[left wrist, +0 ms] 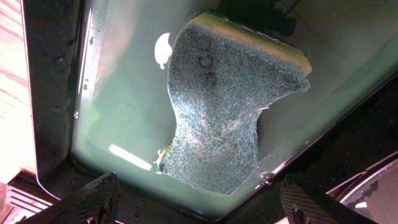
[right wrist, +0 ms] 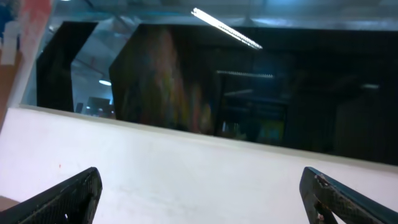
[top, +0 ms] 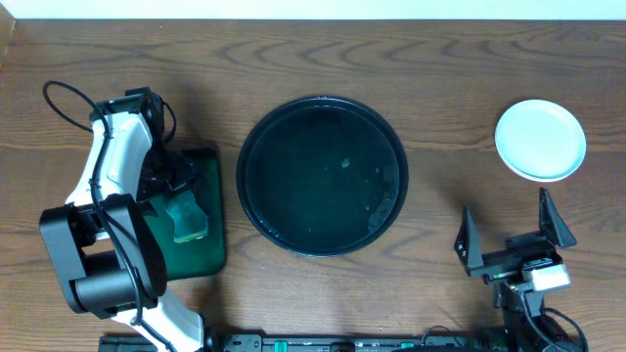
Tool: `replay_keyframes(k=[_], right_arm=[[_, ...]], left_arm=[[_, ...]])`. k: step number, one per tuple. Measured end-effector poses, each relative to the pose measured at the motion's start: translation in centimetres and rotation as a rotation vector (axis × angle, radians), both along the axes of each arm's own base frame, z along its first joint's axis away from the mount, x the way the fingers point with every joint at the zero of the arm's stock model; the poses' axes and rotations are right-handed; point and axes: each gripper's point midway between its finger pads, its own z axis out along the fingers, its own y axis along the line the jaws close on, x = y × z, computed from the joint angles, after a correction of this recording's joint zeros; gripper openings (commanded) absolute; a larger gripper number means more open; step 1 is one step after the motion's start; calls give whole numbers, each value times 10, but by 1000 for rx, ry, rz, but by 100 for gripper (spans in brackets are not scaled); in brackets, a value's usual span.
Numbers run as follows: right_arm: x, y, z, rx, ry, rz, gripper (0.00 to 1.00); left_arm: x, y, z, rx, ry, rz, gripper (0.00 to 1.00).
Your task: Clean dirty plates on tray and stack at the side
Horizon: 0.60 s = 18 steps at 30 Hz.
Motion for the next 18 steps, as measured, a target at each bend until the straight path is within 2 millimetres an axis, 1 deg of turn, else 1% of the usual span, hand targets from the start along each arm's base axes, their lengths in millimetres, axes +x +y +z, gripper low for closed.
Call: replay_keyframes(k=[6, 9, 12, 18], right_arm=[[3, -5, -3, 18, 11, -22, 99], [9, -6, -11, 21, 54, -28, 99], [20, -8, -29, 30, 141, -37, 99], [39, -10, -76, 39, 355, -53, 99]], left_arm=[[0, 0, 0, 0, 0, 0, 83], [0, 0, 0, 0, 0, 0, 83], [0, 0, 0, 0, 0, 0, 83], [0, 0, 0, 0, 0, 0, 83]])
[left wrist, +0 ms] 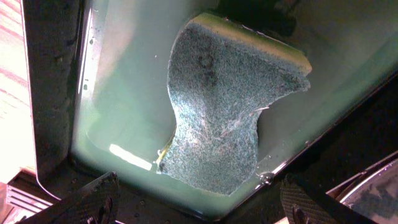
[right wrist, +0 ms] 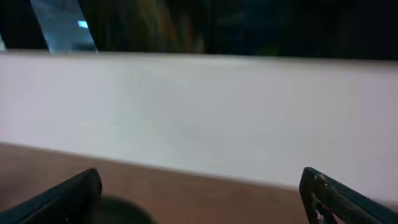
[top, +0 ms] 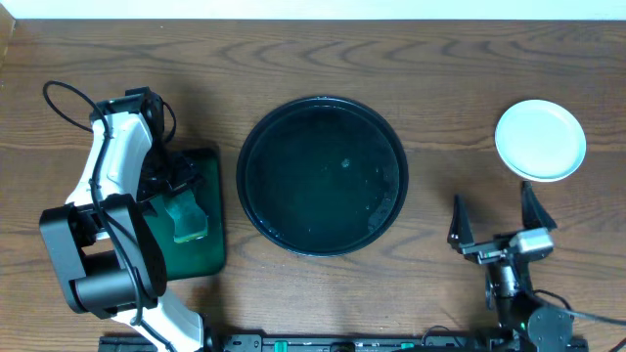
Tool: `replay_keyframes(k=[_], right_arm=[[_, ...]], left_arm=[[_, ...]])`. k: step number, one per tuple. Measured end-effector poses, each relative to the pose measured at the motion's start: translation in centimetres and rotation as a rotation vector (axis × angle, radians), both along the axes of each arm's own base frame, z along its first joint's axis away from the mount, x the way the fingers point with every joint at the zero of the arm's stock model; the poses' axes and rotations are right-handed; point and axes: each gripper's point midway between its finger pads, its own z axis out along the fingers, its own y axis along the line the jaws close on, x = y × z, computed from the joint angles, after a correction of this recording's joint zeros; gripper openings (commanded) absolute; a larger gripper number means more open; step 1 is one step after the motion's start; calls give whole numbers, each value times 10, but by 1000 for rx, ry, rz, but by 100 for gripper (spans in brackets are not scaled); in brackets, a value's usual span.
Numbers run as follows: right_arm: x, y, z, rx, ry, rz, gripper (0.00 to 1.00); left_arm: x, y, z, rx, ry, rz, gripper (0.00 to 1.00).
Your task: Clean dirty plates on tray and stack at the side
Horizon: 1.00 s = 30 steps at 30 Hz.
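A round black tray (top: 323,176) lies at the table's middle with no plate on it. A white plate (top: 540,140) sits at the right side of the table. My right gripper (top: 492,218) stands open near the front edge, below and left of the plate, holding nothing. My left gripper (top: 174,186) hovers open over a green-and-yellow sponge (left wrist: 227,112) lying in a green dish of water (left wrist: 124,93). In the left wrist view its fingertips (left wrist: 93,202) frame the dish's near rim. The right wrist view shows table wood and a white wall, blurred.
The green dish (top: 210,244) sits on the table's left side, beside the tray. The left arm's body and cable (top: 59,103) fill the left side. The far edge of the table meets a white wall (right wrist: 199,112).
My right gripper has shifted left and tilted downward; its camera now shows the table wood and wall instead of the dark window above. The left gripper and sponge have not moved.
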Motion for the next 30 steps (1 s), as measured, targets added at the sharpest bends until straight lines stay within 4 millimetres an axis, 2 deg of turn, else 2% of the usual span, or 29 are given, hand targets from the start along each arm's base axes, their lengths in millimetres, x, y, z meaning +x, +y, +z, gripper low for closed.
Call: replay_keyframes(k=[9, 17, 30], right_arm=[[10, -5, -49, 12, 207, -27, 99], [10, -5, -82, 3, 343, -33, 99], [10, -4, -82, -9, 341, -27, 99]], left_arm=[[0, 0, 0, 1, 0, 0, 83], [0, 0, 0, 0, 0, 0, 83], [0, 0, 0, 0, 0, 0, 83]])
